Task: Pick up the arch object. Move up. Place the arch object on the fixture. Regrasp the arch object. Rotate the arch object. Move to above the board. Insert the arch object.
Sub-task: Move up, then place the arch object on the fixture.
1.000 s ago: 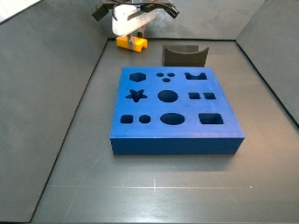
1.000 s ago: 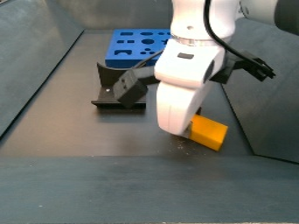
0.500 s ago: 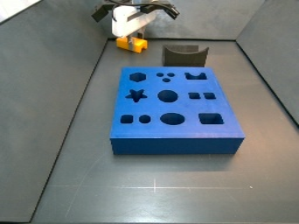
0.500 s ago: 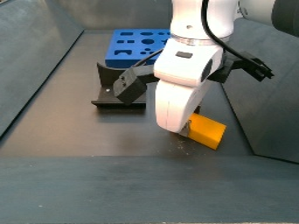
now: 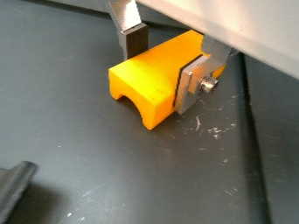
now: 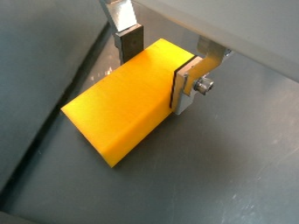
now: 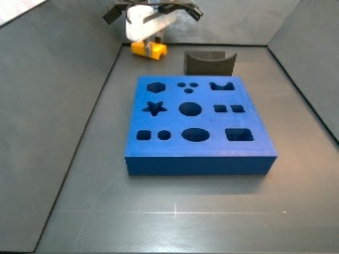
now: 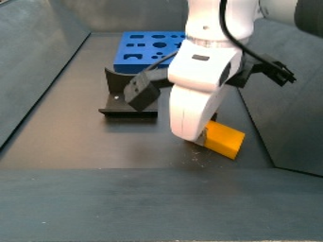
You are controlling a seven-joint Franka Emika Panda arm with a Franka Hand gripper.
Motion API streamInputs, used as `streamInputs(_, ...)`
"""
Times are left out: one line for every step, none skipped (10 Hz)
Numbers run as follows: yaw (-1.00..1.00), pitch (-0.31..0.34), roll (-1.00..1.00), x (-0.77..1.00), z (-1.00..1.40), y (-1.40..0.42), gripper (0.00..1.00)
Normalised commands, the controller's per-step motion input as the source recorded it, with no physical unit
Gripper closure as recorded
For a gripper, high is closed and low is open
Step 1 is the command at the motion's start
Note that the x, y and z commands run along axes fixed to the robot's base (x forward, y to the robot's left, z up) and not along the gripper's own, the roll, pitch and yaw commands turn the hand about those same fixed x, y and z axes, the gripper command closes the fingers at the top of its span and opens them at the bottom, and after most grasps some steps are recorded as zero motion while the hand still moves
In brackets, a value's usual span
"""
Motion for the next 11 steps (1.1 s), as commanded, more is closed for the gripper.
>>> streamInputs(-0.02, 0.036, 0.01, -0.02, 0.74, 0.02, 1.0)
streamInputs(-0.03, 0.064, 0.02, -0.01, 0.63, 0.02, 1.0)
streamInputs(-0.03, 0.085, 0.04, -0.01, 0.48, 0.01, 1.0)
streamInputs(-0.03, 0.088, 0.06, -0.01, 0.37, 0.01, 1.0)
streamInputs(-0.02, 0.089, 0.08, -0.01, 0.23, 0.0, 1.0)
streamInputs(0.0, 0.0, 0.0, 0.0, 1.0, 0.0, 1.0)
streamInputs(0.02, -0.002, 0.01, 0.0, 1.0, 0.0, 1.0)
streamInputs(0.01, 0.01, 0.02, -0.01, 1.0, 0.0, 1.0)
streamInputs(0.0, 0.026, 0.03, -0.01, 1.0, 0.0, 1.0)
streamInputs(-0.01, 0.036, 0.05, -0.02, 1.0, 0.0, 1.0)
streamInputs(-0.02, 0.052, 0.07, -0.03, 1.0, 0.0, 1.0)
